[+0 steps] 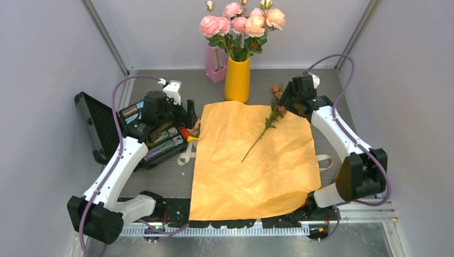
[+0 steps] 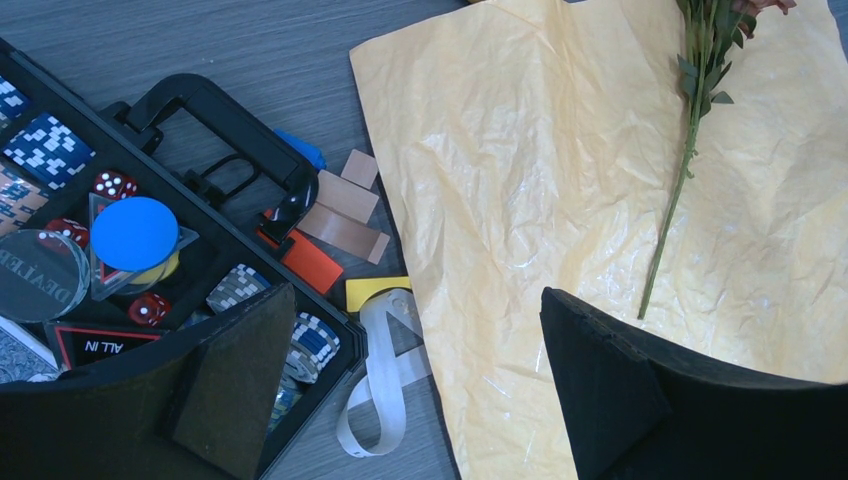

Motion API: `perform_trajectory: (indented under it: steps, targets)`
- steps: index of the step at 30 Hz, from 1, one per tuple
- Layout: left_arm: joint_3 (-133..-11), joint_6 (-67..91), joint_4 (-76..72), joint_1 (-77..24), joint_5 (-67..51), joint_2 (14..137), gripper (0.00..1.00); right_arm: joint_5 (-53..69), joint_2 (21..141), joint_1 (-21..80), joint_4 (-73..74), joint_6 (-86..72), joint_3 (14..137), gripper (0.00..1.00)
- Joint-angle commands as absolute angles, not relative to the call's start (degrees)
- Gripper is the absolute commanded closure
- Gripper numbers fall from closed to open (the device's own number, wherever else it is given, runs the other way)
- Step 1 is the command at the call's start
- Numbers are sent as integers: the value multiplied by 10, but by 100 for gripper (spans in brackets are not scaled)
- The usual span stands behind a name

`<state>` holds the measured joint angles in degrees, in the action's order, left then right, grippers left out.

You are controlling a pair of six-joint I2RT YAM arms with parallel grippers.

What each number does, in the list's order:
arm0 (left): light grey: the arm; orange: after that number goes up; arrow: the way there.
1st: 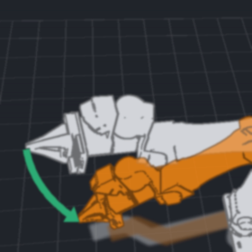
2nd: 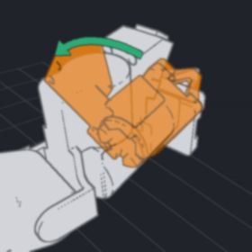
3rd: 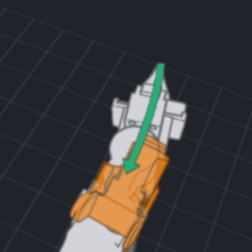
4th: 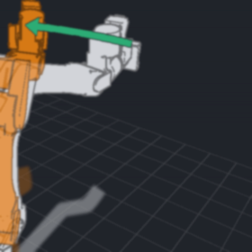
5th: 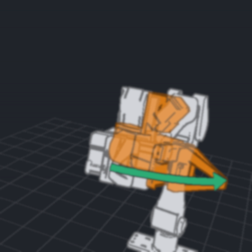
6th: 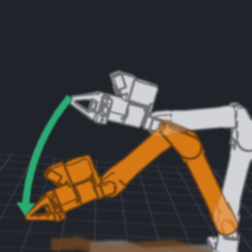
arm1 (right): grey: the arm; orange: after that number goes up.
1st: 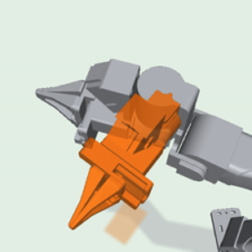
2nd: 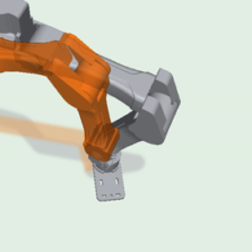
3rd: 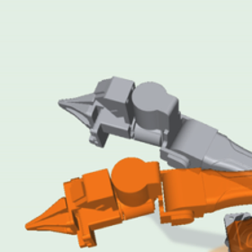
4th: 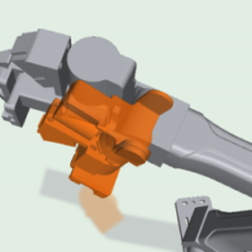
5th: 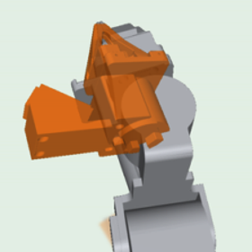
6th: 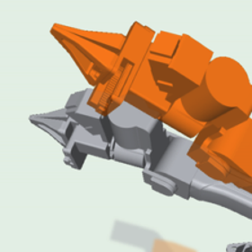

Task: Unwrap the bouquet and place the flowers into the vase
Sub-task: Pick up the fake flower from the wrapping paper.

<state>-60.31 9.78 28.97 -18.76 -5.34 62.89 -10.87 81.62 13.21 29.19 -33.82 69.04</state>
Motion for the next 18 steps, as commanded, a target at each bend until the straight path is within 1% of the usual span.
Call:
perform_trajectory:
  steps: [1, 5, 8, 18]
  targets:
    - [-604, 88, 263, -190, -49, 620, 5, -110, 868, 128, 258, -400, 684, 38]
    - [-605, 89, 264, -190, -50, 619, 5, -105, 918, 128, 241, -419, 685, 42]
    - [-604, 88, 264, -190, -51, 618, 5, -103, 948, 128, 230, -439, 683, 43]
    - [-606, 88, 265, -190, -54, 619, 5, -106, 1032, 140, 210, -457, 702, 43]
